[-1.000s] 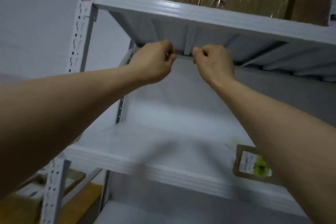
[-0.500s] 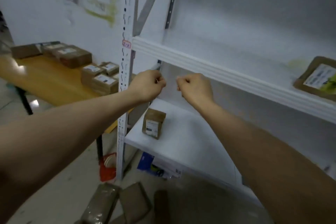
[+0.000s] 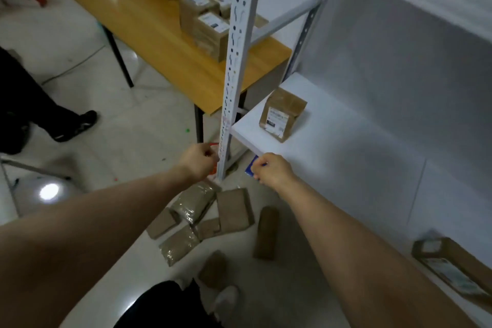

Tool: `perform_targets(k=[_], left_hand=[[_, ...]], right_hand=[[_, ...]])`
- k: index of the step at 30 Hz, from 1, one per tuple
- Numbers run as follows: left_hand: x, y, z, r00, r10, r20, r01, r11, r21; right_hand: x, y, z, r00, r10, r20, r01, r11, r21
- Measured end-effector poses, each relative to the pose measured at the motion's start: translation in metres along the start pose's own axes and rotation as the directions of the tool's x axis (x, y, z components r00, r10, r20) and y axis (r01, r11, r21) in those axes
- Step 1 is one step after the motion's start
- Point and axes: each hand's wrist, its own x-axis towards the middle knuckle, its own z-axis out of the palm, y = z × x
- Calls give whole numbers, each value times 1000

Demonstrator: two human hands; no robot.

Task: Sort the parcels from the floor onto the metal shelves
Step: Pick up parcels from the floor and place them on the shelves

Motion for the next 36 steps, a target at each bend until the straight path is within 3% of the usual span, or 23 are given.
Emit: perform_targets(k=[6,14,25,28,31,36], left_hand=[[26,-79,22,971,-221,85,225,974,-33],[86,-189,47,854,-480,202,499,865,-50],[177,-350,151,758,-577,304,603,797,11],[205,-395,189,751,-576,323,597,801,40],[228,-441,222,760,-563,324,578,814,56],[252,-512,263,713,-606,352,621,779,85]], right_hand=[[48,50,66,948,229,221,-244,969,43],[105,94,171,866,400,301,-425,905,20],[230,189,342,906,296,303,-259,953,-156],[263,228,390,915,249,317,-151,941,-303],[292,270,435,920,163,357,73,823,-564],[342,328,511,917,51,396,266,662,-700]])
